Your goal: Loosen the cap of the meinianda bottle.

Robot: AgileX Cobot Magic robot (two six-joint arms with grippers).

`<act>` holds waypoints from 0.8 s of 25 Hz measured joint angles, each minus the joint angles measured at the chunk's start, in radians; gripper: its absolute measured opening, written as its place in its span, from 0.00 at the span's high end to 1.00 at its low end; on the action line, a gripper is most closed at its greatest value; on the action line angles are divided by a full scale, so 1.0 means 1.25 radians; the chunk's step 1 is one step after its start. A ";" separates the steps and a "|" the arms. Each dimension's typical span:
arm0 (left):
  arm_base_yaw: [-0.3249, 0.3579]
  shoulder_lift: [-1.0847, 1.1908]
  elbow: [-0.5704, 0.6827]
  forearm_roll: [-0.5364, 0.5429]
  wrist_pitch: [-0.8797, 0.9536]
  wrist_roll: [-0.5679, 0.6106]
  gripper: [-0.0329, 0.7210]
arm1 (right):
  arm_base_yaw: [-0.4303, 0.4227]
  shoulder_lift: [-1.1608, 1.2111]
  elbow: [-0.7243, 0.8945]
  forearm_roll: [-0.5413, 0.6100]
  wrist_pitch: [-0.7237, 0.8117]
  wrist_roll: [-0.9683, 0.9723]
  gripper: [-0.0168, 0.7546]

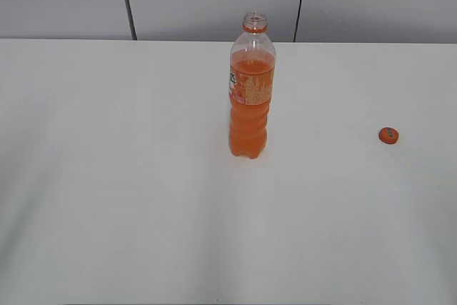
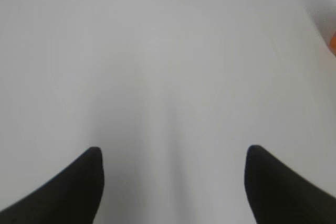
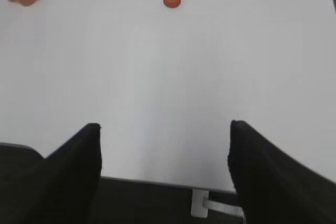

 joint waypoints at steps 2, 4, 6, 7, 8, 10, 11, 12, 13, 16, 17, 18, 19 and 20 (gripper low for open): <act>0.000 -0.014 -0.027 0.021 0.051 0.000 0.29 | 0.000 -0.029 0.001 -0.002 0.000 0.002 0.25; 0.000 -0.024 -0.039 0.041 0.093 0.000 0.29 | 0.000 -0.052 0.001 -0.003 0.001 0.002 0.25; 0.000 -0.030 -0.044 0.047 0.145 0.000 0.29 | 0.000 -0.072 0.001 -0.003 0.002 0.002 0.25; 0.000 -0.033 -0.044 0.047 0.171 0.000 0.29 | 0.000 -0.084 0.001 -0.004 0.003 0.003 0.25; 0.000 -0.038 -0.042 0.047 0.200 0.000 0.29 | 0.000 -0.092 0.001 -0.004 0.003 0.003 0.25; 0.000 -0.054 -0.037 0.047 0.223 0.000 0.29 | 0.000 -0.098 0.001 -0.005 0.003 0.003 0.25; 0.000 -0.065 -0.034 0.047 0.220 0.000 0.29 | 0.000 -0.098 0.001 -0.005 0.003 0.003 0.25; 0.000 -0.073 -0.032 0.047 0.221 0.000 0.29 | 0.000 -0.098 0.001 -0.005 0.003 0.003 0.25; 0.000 -0.085 -0.032 0.047 0.221 0.000 0.29 | 0.000 -0.098 0.001 -0.006 0.003 0.003 0.25; 0.000 -0.127 -0.032 0.047 0.220 0.000 0.29 | 0.000 -0.098 0.001 -0.006 0.003 0.005 0.25; 0.000 -0.145 -0.032 0.047 0.220 0.000 0.29 | 0.000 -0.098 0.001 -0.007 0.003 0.005 0.25; 0.000 -0.164 -0.032 0.047 0.220 0.000 0.29 | 0.000 -0.098 0.001 -0.008 0.003 0.005 0.25; 0.000 -0.185 -0.032 0.047 0.220 0.000 0.29 | 0.000 -0.098 0.001 -0.008 0.003 0.005 0.25; 0.000 -0.204 -0.032 0.047 0.220 0.000 0.29 | 0.000 -0.098 0.001 -0.008 0.003 0.005 0.26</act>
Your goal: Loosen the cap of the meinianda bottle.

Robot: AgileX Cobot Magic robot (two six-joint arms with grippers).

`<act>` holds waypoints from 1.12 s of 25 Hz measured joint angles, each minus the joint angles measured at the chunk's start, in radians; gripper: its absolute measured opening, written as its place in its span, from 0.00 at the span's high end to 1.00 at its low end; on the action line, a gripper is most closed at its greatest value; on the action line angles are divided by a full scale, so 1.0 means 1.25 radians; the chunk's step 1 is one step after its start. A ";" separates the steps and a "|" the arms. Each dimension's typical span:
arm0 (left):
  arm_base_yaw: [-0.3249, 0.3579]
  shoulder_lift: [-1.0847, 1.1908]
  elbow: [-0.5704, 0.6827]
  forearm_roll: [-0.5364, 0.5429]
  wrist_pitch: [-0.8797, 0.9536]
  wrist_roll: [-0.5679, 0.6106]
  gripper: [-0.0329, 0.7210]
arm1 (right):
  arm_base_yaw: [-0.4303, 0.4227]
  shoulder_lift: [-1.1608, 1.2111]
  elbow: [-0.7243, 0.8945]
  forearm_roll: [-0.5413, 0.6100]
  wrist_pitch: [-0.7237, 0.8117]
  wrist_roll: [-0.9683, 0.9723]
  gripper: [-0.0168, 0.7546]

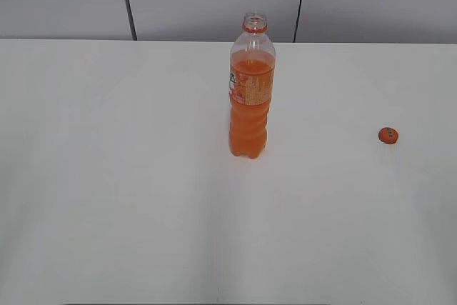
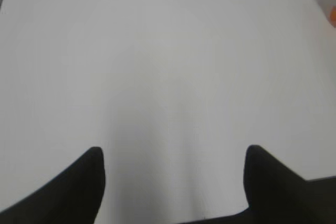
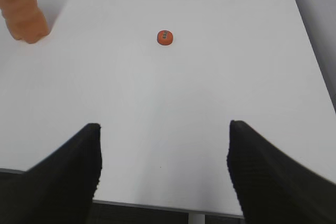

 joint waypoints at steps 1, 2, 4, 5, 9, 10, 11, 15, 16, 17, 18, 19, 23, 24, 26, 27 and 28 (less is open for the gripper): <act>0.000 -0.023 0.000 0.000 0.001 0.000 0.29 | 0.000 0.000 0.000 -0.001 0.000 0.000 0.26; 0.000 -0.045 0.000 0.000 0.001 0.000 0.29 | 0.000 0.000 0.000 -0.001 0.000 0.000 0.27; 0.000 -0.088 0.001 0.000 0.001 0.000 0.29 | 0.000 0.000 0.000 -0.002 0.000 0.001 0.28; 0.000 -0.110 0.001 0.000 0.001 0.000 0.29 | 0.000 0.000 0.000 -0.002 0.000 0.001 0.29; 0.000 -0.184 0.001 0.000 0.001 0.000 0.29 | 0.000 0.000 0.000 -0.002 0.000 0.002 0.30; 0.000 -0.196 0.001 0.000 0.002 0.000 0.29 | 0.000 0.000 0.000 -0.002 0.000 0.002 0.30; 0.000 -0.205 0.001 0.000 0.001 0.000 0.29 | 0.000 0.000 0.000 -0.002 0.000 0.002 0.31; 0.000 -0.207 0.001 0.000 0.002 0.000 0.29 | 0.000 0.000 0.000 -0.002 0.000 0.002 0.31; 0.000 -0.207 0.001 0.000 0.002 0.000 0.29 | 0.000 0.000 0.000 -0.002 0.000 0.002 0.31; 0.000 -0.207 0.001 0.000 0.002 0.000 0.29 | 0.000 0.000 0.000 -0.002 0.000 0.002 0.31; 0.000 -0.207 0.001 0.000 0.002 0.000 0.29 | 0.000 0.000 0.000 -0.002 0.000 0.002 0.31; 0.000 -0.207 0.001 0.000 0.002 0.000 0.29 | 0.000 0.000 0.000 -0.002 0.000 0.002 0.31; 0.000 -0.207 0.001 0.000 0.002 0.000 0.29 | 0.000 0.000 0.000 -0.002 0.000 0.003 0.31; 0.000 -0.207 0.001 0.000 0.002 0.000 0.29 | 0.000 0.000 0.000 -0.002 0.000 0.003 0.31; 0.000 -0.207 0.001 0.000 0.002 0.000 0.29 | 0.000 0.000 0.000 -0.002 0.000 0.003 0.31; 0.000 -0.207 0.001 0.000 0.002 0.000 0.29 | 0.000 0.000 0.000 -0.002 0.000 0.003 0.31; 0.000 -0.207 0.001 0.000 0.002 0.000 0.29 | 0.000 0.000 0.000 -0.002 0.000 0.003 0.31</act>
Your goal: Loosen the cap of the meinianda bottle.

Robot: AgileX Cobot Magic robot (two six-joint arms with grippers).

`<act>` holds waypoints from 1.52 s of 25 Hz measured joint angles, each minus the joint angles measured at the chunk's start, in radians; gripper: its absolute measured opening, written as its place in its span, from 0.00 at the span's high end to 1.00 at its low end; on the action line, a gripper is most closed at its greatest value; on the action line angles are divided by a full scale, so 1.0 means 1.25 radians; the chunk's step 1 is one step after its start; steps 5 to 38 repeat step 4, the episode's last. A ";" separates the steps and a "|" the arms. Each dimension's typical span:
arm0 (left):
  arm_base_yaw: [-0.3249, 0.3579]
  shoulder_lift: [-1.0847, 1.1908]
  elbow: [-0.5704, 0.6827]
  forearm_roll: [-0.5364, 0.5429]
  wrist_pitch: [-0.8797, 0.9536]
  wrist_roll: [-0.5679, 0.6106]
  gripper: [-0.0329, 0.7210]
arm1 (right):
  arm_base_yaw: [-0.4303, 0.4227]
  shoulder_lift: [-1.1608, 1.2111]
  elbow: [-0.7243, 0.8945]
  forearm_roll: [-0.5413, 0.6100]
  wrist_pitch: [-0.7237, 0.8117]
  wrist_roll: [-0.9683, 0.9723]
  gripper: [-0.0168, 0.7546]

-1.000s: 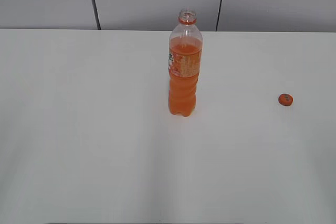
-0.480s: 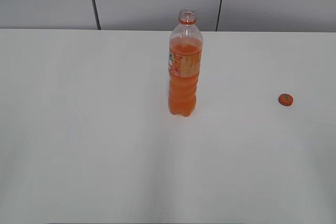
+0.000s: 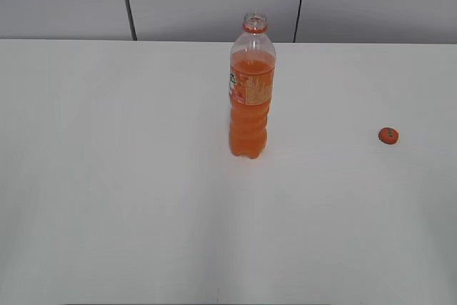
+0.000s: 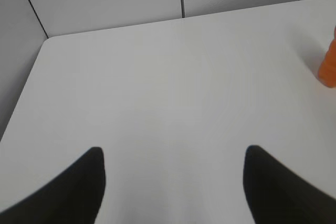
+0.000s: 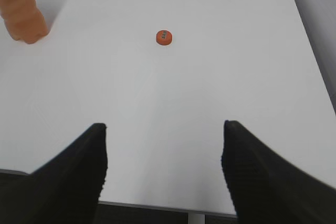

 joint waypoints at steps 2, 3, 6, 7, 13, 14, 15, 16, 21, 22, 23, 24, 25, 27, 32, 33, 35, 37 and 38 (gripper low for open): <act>0.000 0.000 0.000 0.000 0.000 0.000 0.29 | 0.000 0.000 0.000 0.000 0.000 0.000 0.31; 0.000 0.000 0.000 0.000 0.000 0.000 0.29 | 0.000 0.000 0.000 0.000 0.000 0.000 0.31; 0.000 0.000 0.000 0.000 0.000 0.000 0.29 | 0.000 0.000 0.000 0.000 0.000 0.000 0.31; 0.000 0.000 0.000 0.000 0.000 0.000 0.29 | 0.000 0.000 0.000 0.000 0.000 0.000 0.31; 0.000 0.000 0.000 0.000 0.000 0.000 0.29 | 0.000 0.000 0.000 0.000 0.000 0.000 0.31; 0.000 0.000 0.000 0.000 0.000 0.000 0.29 | 0.000 0.000 0.000 0.000 0.000 0.000 0.31; 0.000 0.000 0.000 0.000 0.000 0.000 0.29 | 0.000 0.000 0.000 0.000 0.000 0.000 0.31; 0.000 0.000 0.000 0.000 0.000 0.000 0.29 | 0.000 0.000 0.000 0.000 0.000 0.000 0.31; 0.000 0.000 0.000 0.000 0.000 0.000 0.29 | 0.000 0.000 0.000 0.000 0.000 0.000 0.31; 0.000 0.000 0.000 0.000 0.000 0.000 0.29 | 0.000 0.000 0.000 0.000 0.000 0.000 0.31; 0.000 0.000 0.000 0.000 0.000 0.000 0.29 | 0.000 0.000 0.000 0.000 0.000 0.000 0.31; 0.000 0.000 0.000 0.000 0.000 0.000 0.29 | 0.000 0.000 0.000 0.000 0.000 0.000 0.31; 0.000 0.000 0.000 0.000 0.000 0.000 0.29 | 0.000 0.000 0.000 0.000 0.000 0.000 0.31; 0.000 0.000 0.000 0.000 0.000 0.000 0.29 | 0.000 0.000 0.000 0.000 0.000 0.000 0.31; 0.000 0.000 0.000 0.000 0.000 0.000 0.29 | 0.000 0.000 0.000 0.000 0.000 0.000 0.31; 0.000 0.000 0.000 0.000 0.000 0.000 0.29 | 0.000 0.000 0.000 0.000 0.000 0.000 0.31; 0.000 0.000 0.000 0.000 0.000 0.000 0.29 | 0.000 0.000 0.000 0.000 0.000 0.000 0.31; 0.000 0.000 0.000 0.000 0.000 0.000 0.29 | 0.000 0.000 0.000 0.000 0.000 0.000 0.31; 0.000 0.000 0.000 0.000 0.000 0.000 0.29 | 0.000 0.000 0.000 0.000 0.000 0.000 0.31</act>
